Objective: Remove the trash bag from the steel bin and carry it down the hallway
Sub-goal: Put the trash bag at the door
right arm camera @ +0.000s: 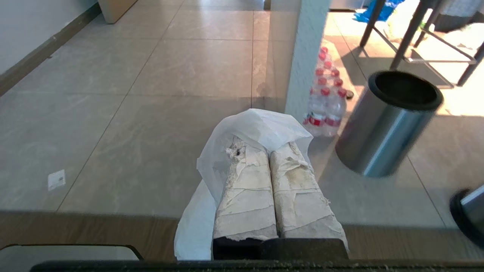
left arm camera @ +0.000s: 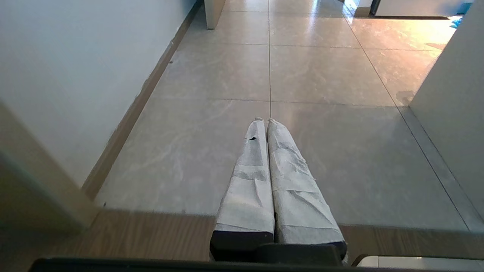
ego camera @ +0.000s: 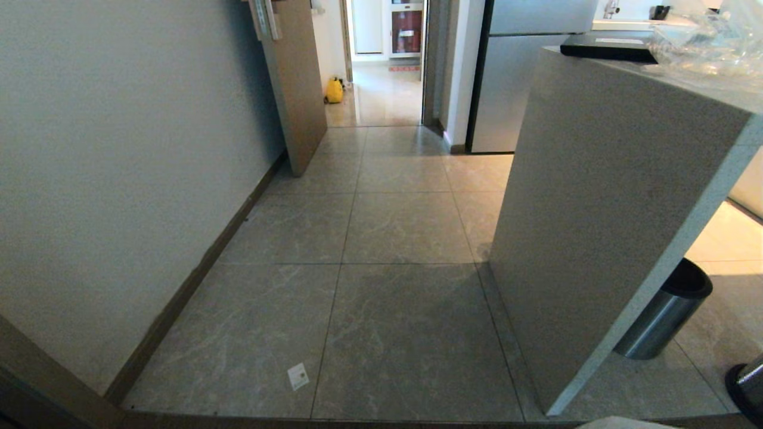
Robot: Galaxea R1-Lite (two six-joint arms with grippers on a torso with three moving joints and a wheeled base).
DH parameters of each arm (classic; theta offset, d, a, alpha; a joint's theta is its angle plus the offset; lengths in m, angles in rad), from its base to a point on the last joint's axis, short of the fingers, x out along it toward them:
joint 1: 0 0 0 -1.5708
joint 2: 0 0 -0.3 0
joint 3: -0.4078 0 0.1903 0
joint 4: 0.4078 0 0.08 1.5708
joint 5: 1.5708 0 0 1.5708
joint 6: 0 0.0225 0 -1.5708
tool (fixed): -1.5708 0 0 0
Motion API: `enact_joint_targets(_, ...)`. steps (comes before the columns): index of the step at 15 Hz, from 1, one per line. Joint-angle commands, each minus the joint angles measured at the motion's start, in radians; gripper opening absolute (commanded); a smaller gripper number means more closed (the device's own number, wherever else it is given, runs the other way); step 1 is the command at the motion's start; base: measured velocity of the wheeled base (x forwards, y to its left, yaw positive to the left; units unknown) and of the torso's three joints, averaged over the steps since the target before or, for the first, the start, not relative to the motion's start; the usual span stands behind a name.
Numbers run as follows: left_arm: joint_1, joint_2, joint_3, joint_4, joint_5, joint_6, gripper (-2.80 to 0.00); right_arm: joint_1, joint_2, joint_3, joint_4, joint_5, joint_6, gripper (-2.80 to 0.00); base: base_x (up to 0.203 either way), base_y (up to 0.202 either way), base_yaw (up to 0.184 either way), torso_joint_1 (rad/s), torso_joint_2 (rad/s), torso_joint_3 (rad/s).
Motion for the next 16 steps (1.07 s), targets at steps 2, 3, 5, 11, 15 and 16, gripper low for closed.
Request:
enact_joint_targets(2, 0.000, 0.002, 0.000, 0.000, 0.001, -0.001, -2.80, 0.000, 0.001, 0.000, 0.000, 0.000, -0.001, -2.80, 0.190, 0.000, 0.000, -0.001, 0.00, 0.003)
enact_joint_targets(3, 0.000, 0.000, 0.000, 0.000, 0.001, 0.000, -2.80, 0.000, 0.001, 0.000, 0.000, 0.000, -0.001, -2.80, 0.191, 0.000, 0.002, -0.001, 0.00, 0.002)
enact_joint_targets(5, 0.000, 0.000, 0.000, 0.000, 0.001, -0.002, -2.80, 0.000, 0.001, 0.000, 0.000, 0.000, -0.001, -2.80, 0.189, 0.000, 0.000, 0.002, 0.00, 0.007)
enact_joint_targets(11, 0.000, 0.001, 0.000, 0.000, 0.001, -0.002, -2.80, 0.000, 0.001, 0.000, 0.000, 0.000, -0.001, -2.80, 0.189, 0.000, 0.002, 0.002, 0.00, 0.002)
enact_joint_targets(15, 0.000, 0.000, 0.000, 0.000, 0.001, 0.000, -2.80, 0.000, 0.001, 0.000, 0.000, 0.000, -0.001, -2.80, 0.187, 0.000, 0.003, 0.003, 0.00, 0.003)
enact_joint_targets(16, 0.000, 0.000, 0.000, 0.000, 0.001, -0.001, -2.80, 0.000, 0.001, 0.000, 0.000, 0.000, -0.001, -2.80, 0.189, 0.000, 0.001, 0.002, -0.01, 0.003)
